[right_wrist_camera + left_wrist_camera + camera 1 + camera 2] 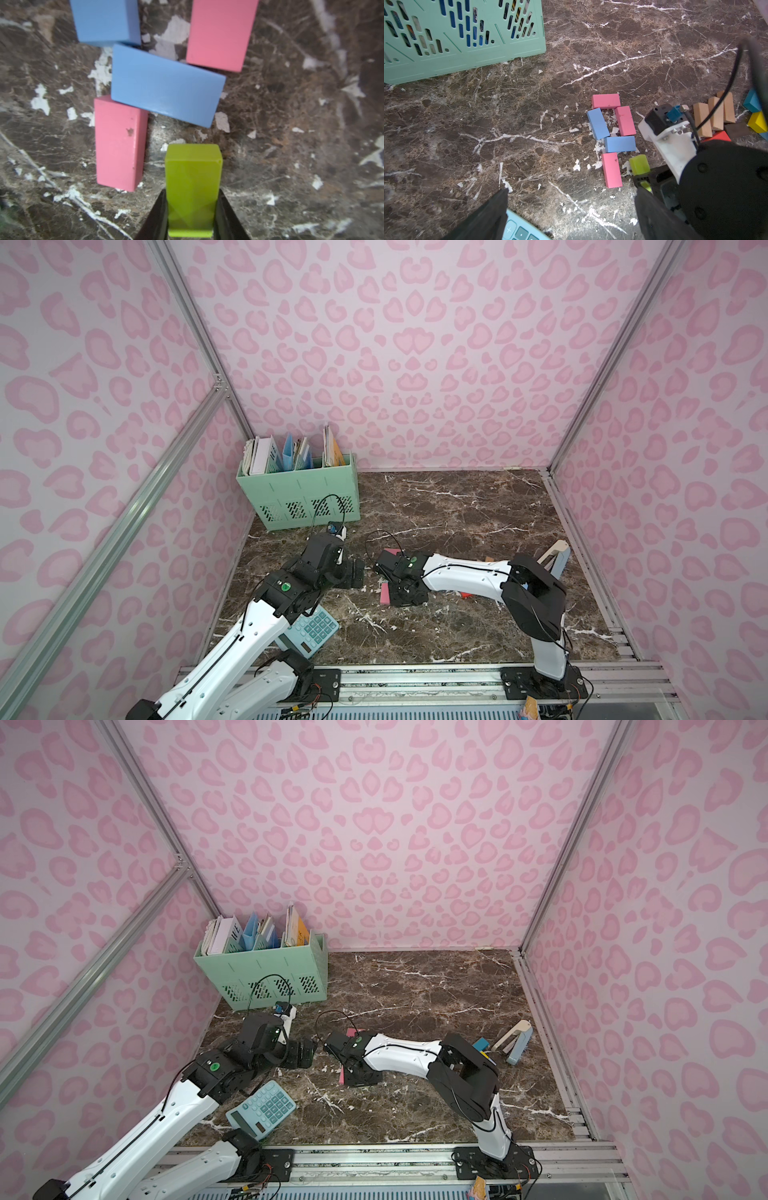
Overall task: Assemble the number 8 with building blocks
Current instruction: Assemble the building block at the center of the board.
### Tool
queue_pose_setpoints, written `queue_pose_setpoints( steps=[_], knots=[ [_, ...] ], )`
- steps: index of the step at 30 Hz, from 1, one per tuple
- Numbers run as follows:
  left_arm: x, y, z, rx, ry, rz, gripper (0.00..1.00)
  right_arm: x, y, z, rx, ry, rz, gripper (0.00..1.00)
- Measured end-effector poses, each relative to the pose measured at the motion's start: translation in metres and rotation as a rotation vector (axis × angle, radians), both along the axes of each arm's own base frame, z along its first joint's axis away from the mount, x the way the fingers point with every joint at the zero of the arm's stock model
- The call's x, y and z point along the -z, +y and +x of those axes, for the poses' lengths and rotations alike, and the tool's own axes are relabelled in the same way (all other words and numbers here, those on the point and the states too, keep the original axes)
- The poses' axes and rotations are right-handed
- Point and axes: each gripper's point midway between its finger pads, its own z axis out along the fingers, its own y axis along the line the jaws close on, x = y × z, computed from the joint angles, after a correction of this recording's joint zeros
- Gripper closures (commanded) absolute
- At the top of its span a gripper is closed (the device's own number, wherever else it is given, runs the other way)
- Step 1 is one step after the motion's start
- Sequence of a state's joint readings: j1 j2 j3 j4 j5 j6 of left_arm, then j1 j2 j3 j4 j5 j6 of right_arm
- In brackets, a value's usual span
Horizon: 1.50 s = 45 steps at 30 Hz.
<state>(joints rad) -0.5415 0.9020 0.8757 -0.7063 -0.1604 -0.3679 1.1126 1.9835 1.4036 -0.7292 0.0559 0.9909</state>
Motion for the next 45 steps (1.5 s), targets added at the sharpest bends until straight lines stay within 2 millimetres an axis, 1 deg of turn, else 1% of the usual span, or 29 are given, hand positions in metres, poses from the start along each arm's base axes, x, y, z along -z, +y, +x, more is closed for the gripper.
queue_pose_setpoints(
  steps=[9,16,27,31,39,42,45],
  knots=[
    [-0.006,0.008,0.0,-0.027,-0.035,0.012,0.02,0.007,-0.003,0.004,0.017,0.025,-0.006,0.7],
    [-0.011,0.015,0.0,-0.052,-0.063,0.023,0.02,0.009,-0.004,0.004,0.025,0.037,-0.009,0.68],
    [-0.013,0.019,0.0,-0.071,-0.079,0.031,0.01,0.011,-0.01,0.006,0.065,0.043,-0.029,0.62],
    [-0.013,0.02,0.0,-0.075,-0.081,0.033,0.02,0.01,-0.009,0.007,0.073,0.041,-0.029,0.49],
    [-0.014,0.021,0.0,-0.077,-0.084,0.034,0.01,0.01,-0.009,0.008,0.08,0.041,-0.03,0.41],
    [-0.014,0.021,0.0,-0.08,-0.085,0.036,0.02,0.001,-0.007,0.009,0.079,0.026,-0.009,0.38],
    [-0.012,0.021,0.001,-0.081,-0.081,0.039,0.01,-0.025,-0.001,0.014,0.059,-0.018,0.053,0.35]
  ],
)
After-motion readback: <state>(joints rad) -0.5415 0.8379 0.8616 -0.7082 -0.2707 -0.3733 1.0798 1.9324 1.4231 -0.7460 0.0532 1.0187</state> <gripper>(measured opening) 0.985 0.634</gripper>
